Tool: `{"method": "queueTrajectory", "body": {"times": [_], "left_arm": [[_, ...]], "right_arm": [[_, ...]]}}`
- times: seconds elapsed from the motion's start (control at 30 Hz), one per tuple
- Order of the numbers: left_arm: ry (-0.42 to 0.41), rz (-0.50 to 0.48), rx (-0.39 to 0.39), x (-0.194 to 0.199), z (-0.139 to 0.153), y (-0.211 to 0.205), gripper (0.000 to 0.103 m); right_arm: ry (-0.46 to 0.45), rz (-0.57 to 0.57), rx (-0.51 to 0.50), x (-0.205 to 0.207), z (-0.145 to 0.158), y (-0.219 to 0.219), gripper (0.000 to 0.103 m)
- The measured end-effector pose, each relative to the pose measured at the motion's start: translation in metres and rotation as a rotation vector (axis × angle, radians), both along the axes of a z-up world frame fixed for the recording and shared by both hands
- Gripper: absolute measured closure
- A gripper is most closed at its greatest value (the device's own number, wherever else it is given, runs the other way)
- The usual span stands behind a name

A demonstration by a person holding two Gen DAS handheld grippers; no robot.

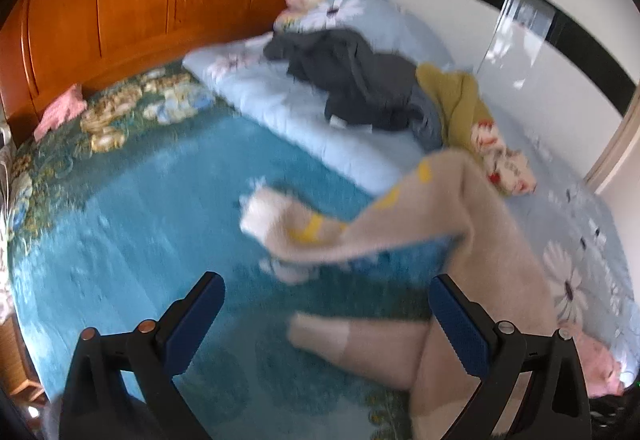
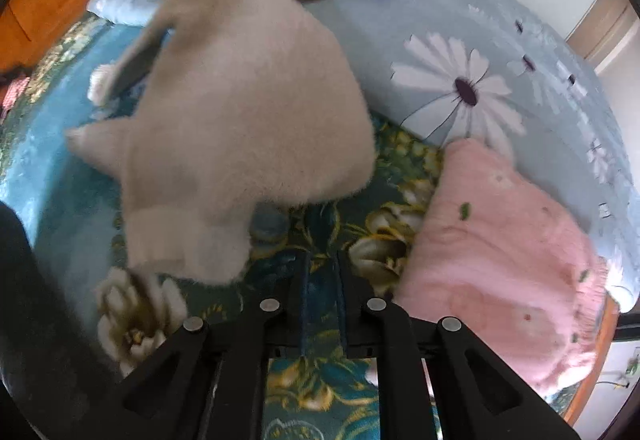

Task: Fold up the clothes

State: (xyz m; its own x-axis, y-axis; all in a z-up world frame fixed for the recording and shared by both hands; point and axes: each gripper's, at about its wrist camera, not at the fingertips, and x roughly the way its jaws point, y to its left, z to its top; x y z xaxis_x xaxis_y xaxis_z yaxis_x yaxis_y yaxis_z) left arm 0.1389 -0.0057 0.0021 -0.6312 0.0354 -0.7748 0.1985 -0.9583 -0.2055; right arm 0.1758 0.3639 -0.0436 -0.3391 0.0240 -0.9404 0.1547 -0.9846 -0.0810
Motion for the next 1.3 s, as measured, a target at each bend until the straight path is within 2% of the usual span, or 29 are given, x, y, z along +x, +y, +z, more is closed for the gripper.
{"method": "queueTrajectory", "body": {"times": [0.03,0.1,0.13,0.27,0.37,0.57,0.7,0.77,0.9,0.97,1.0,1.07,1.17,1.3], "left_arm": [[-0.017,0.009,0.009,0.000,-0.005,0.001,0.000],[-0.061,0.037,0.037,-0.001,-0.018,0.001,0.000],[-0.083,0.040,0.049,-0.001,-0.023,0.002,0.000],[-0.151,0.039,0.072,-0.003,-0.041,0.008,0.000],[-0.180,0.053,0.110,-0.005,-0.044,0.007,0.000],[-0.263,0.098,0.180,-0.016,-0.066,0.003,0.000],[-0.327,0.121,0.245,-0.024,-0.090,0.000,0.002],[-0.357,0.148,0.290,-0.027,-0.102,-0.003,0.007],[-0.410,0.208,0.403,-0.031,-0.121,-0.011,0.020],[-0.418,0.221,0.447,-0.033,-0.125,-0.013,0.024],[-0.421,0.228,0.464,-0.034,-0.127,-0.014,0.025],[-0.427,0.240,0.496,-0.037,-0.131,-0.015,0.029],[-0.437,0.247,0.535,-0.042,-0.138,-0.016,0.036],[-0.436,0.250,0.541,-0.043,-0.139,-0.014,0.052]], "right_arm": [[0.029,0.019,0.002,0.001,0.010,-0.003,0.087],[0.097,0.081,0.012,-0.013,0.022,-0.019,0.061],[0.131,0.112,0.013,-0.024,0.026,-0.029,0.057],[0.220,0.247,-0.074,-0.088,0.023,-0.088,0.055],[0.212,0.311,-0.093,-0.142,0.004,-0.134,0.055],[0.155,0.368,0.019,-0.215,-0.036,-0.191,0.055],[0.136,0.366,0.091,-0.233,-0.051,-0.193,0.055],[0.149,0.364,0.131,-0.236,-0.054,-0.189,0.055],[0.172,0.328,0.153,-0.235,-0.048,-0.170,0.091],[0.187,0.289,0.134,-0.234,-0.040,-0.158,0.095],[0.212,0.266,0.136,-0.233,-0.033,-0.152,0.103],[0.257,0.219,0.130,-0.232,-0.017,-0.139,0.103],[0.269,0.147,0.065,-0.236,0.009,-0.112,0.103],[0.229,0.209,-0.022,-0.231,0.019,-0.108,0.103]]}}
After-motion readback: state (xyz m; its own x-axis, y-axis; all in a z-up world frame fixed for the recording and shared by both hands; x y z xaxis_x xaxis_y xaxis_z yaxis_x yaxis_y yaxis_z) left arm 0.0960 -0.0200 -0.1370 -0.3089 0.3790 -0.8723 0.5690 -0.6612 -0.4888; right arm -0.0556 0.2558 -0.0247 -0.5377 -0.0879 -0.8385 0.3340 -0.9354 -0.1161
